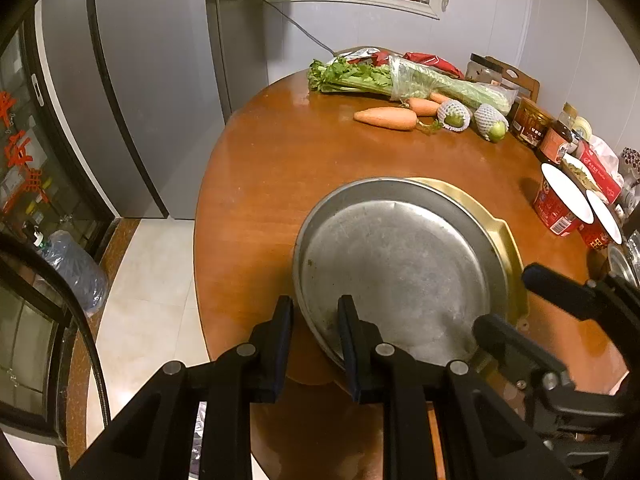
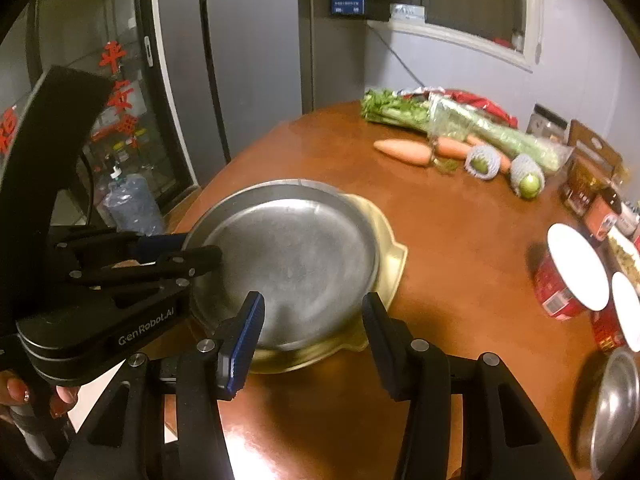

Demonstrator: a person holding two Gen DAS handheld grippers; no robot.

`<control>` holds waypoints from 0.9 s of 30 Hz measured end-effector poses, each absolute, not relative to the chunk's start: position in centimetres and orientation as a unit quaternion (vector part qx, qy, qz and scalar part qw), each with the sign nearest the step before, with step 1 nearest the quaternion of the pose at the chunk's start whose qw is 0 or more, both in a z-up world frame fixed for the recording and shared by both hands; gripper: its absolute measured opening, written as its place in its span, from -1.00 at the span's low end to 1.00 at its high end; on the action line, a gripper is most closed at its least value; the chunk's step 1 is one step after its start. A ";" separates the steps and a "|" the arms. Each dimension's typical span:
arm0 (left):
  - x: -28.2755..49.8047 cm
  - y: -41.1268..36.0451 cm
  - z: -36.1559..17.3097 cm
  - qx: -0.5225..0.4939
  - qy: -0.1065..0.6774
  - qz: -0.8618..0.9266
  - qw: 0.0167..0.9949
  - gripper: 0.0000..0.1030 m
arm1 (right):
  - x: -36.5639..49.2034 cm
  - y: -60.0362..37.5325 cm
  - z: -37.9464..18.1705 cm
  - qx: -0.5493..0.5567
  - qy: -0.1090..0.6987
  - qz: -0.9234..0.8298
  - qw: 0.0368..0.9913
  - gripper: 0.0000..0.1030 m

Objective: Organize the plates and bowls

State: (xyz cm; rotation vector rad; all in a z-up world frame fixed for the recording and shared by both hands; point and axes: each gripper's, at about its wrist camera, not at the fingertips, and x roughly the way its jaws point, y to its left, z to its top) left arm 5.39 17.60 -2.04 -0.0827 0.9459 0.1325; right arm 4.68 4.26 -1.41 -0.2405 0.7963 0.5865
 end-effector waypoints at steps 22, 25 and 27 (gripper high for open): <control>5.7 17.9 -1.8 -0.073 0.447 0.039 0.891 -0.14 | 6.9 1.0 -2.0 -0.029 0.425 0.246 0.871 0.17; 6.2 17.5 -2.4 -0.067 0.454 0.042 0.887 -0.06 | 7.4 0.9 -2.7 -0.014 0.442 0.250 0.861 0.17; 6.3 17.3 -2.4 -0.067 0.452 0.038 0.888 -0.05 | 7.7 1.0 -3.1 -0.008 0.451 0.251 0.856 0.17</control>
